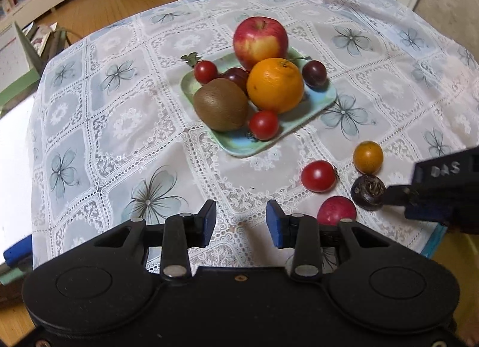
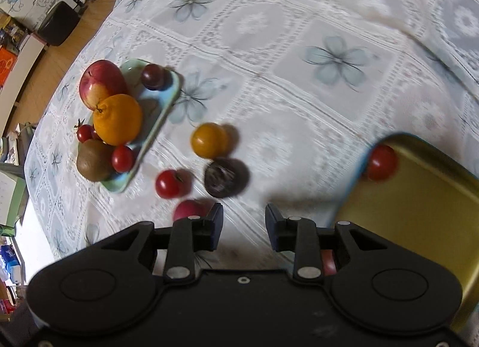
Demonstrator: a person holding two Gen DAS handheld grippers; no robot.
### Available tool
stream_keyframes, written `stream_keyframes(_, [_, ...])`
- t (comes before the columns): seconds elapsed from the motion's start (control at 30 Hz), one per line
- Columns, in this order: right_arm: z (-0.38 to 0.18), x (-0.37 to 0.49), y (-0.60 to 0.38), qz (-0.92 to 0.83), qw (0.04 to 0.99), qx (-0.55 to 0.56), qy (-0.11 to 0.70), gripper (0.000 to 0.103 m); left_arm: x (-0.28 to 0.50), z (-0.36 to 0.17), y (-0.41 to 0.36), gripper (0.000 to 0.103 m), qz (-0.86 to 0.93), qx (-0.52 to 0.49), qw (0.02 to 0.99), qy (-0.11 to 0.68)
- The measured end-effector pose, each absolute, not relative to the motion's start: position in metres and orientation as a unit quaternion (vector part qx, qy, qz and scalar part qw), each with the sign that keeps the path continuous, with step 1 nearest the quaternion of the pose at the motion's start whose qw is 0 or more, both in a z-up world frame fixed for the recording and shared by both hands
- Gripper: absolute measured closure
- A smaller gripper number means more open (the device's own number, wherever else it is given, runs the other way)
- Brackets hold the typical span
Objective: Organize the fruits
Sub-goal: 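Grasp a dark mangosteen with the right tool while the left tool grasps a red plum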
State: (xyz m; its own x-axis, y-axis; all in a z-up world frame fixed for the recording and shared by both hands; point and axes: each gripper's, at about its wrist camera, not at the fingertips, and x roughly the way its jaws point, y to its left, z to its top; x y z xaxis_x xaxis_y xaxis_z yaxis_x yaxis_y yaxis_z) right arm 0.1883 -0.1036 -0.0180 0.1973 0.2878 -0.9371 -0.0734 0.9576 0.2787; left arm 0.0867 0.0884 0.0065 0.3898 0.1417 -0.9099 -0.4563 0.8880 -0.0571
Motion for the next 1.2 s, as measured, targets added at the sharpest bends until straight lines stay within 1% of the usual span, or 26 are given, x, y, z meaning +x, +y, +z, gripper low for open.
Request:
stream_keyframes(0.33, [-0.029, 0.204, -0.055, 0.122, 0.78, 0.049, 0.611, 0.066, 0.085, 0.004, 0.097, 0.056, 0.191, -0.167, 0.815, 0.521])
stream_keyframes(0.47, [-0.039, 0.204, -0.046, 0.108, 0.789, 0.023, 0.604, 0.062, 0.086, 0.004, 0.096, 0.056, 0.189, -0.167, 0.815, 0.522])
stream_keyframes(0.5, [-0.04, 0.203, -0.043, 0.104, 0.795, 0.017, 0.598, 0.063, 0.086, 0.004, 0.096, 0.056, 0.188, -0.166, 0.815, 0.522])
stream_keyframes(0.63, [-0.045, 0.203, -0.04, 0.097, 0.803, -0.009, 0.588, 0.061, 0.086, 0.003, 0.095, 0.056, 0.186, -0.165, 0.815, 0.524])
stream_keyframes(0.8, [-0.056, 0.208, -0.045, 0.098, 0.791, 0.003, 0.604, 0.056, 0.087, 0.001, 0.094, 0.056, 0.18, -0.163, 0.814, 0.527])
stream_keyframes(1.0, [-0.059, 0.206, -0.037, 0.101, 0.792, -0.012, 0.602, 0.054, 0.088, -0.002, 0.093, 0.056, 0.177, -0.159, 0.812, 0.533])
stream_keyframes(1.2, [-0.057, 0.199, -0.031, 0.124, 0.797, -0.051, 0.589, 0.056, 0.09, -0.004, 0.09, 0.056, 0.172, -0.152, 0.812, 0.536])
